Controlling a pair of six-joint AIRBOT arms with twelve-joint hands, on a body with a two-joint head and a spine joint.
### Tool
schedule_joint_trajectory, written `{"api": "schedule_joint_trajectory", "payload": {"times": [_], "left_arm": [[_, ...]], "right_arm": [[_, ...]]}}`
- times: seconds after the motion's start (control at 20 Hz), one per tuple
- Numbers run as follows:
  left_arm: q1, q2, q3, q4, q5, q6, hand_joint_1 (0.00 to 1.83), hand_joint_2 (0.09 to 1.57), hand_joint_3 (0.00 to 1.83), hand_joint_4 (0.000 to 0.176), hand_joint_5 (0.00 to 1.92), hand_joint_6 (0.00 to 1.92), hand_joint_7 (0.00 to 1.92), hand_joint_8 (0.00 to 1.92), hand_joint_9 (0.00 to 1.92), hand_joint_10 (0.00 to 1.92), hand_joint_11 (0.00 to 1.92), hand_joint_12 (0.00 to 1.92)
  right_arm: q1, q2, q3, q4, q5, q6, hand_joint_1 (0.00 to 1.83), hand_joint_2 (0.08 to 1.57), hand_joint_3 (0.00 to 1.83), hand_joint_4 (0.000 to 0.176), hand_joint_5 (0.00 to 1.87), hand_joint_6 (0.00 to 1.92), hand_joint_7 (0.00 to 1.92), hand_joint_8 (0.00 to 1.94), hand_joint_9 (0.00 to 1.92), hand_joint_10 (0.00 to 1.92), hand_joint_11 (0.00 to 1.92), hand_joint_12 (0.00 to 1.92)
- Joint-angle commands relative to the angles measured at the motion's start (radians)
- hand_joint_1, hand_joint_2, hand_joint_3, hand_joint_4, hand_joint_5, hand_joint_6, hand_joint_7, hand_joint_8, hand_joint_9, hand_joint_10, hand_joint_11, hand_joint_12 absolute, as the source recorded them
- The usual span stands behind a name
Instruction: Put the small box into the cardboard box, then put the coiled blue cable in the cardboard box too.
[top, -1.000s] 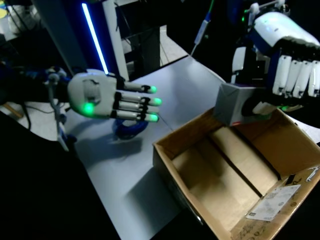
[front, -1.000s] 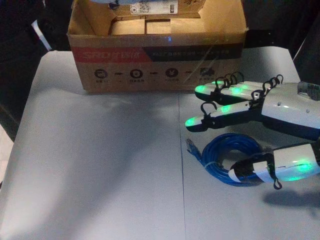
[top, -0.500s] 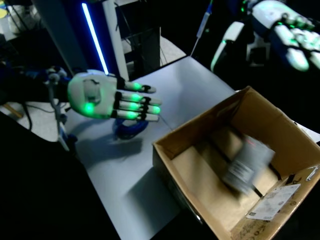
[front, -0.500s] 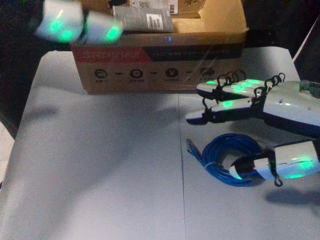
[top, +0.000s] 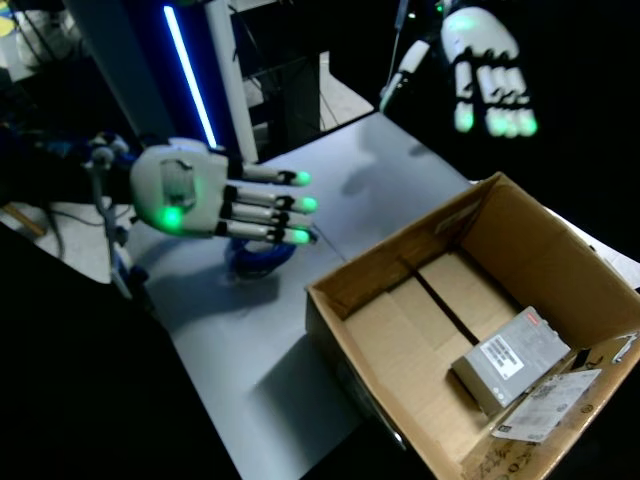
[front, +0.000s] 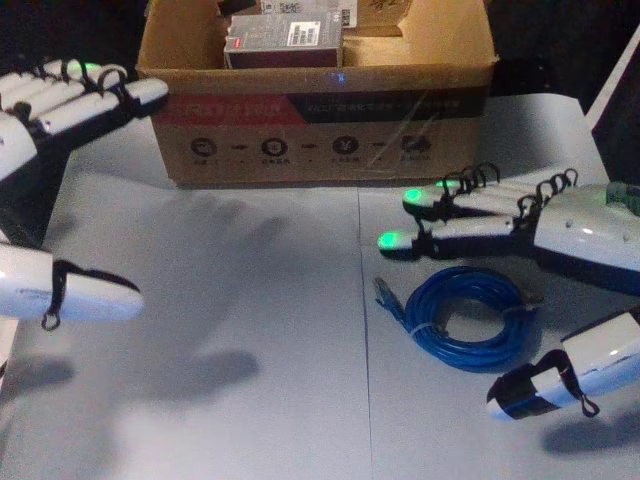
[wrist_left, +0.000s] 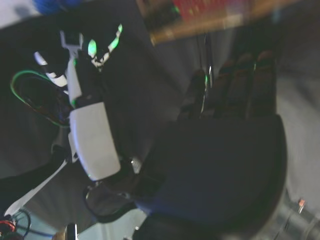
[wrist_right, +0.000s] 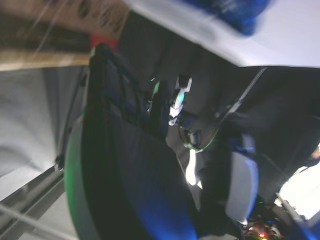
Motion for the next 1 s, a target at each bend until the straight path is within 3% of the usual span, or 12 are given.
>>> {"api": "schedule_joint_trajectory", "payload": {"times": [0.0, 0.3, 0.55, 0.95], "left_arm": [[0.002, 0.001, -0.003, -0.022, -0.175, -0.001, 0.46, 0.83, 0.0, 0.176, 0.0, 0.0, 0.0, 0.0, 0.0, 0.0, 0.0, 0.0], [0.03, -0.026, -0.008, -0.049, -0.204, -0.003, 0.43, 0.86, 0.01, 0.176, 0.0, 0.0, 0.0, 0.0, 0.0, 0.0, 0.0, 0.0], [0.051, -0.032, -0.014, -0.066, -0.215, -0.005, 0.41, 0.87, 0.0, 0.176, 0.0, 0.0, 0.0, 0.0, 0.0, 0.0, 0.0, 0.0], [0.064, -0.045, -0.014, -0.073, -0.22, -0.019, 0.36, 0.88, 0.0, 0.176, 0.0, 0.0, 0.0, 0.0, 0.0, 0.0, 0.0, 0.0]], "right_arm": [[0.011, -0.007, 0.0, 0.025, 0.117, 0.002, 0.84, 0.75, 0.0, 0.176, 0.04, 0.0, 0.0, 0.0, 0.0, 0.0, 0.0, 0.0], [0.01, -0.062, 0.044, 0.024, 0.026, 0.002, 0.91, 0.7, 0.0, 0.176, 0.0, 0.0, 0.0, 0.0, 0.0, 0.0, 0.0, 0.0], [0.011, -0.114, 0.107, 0.026, -0.07, 0.002, 0.91, 0.8, 0.02, 0.176, 0.02, 0.01, 0.0, 0.0, 0.0, 0.0, 0.0, 0.0], [0.012, -0.173, 0.188, 0.032, -0.178, 0.002, 0.97, 0.81, 0.0, 0.176, 0.11, 0.02, 0.0, 0.0, 0.0, 0.0, 0.0, 0.0]]}}
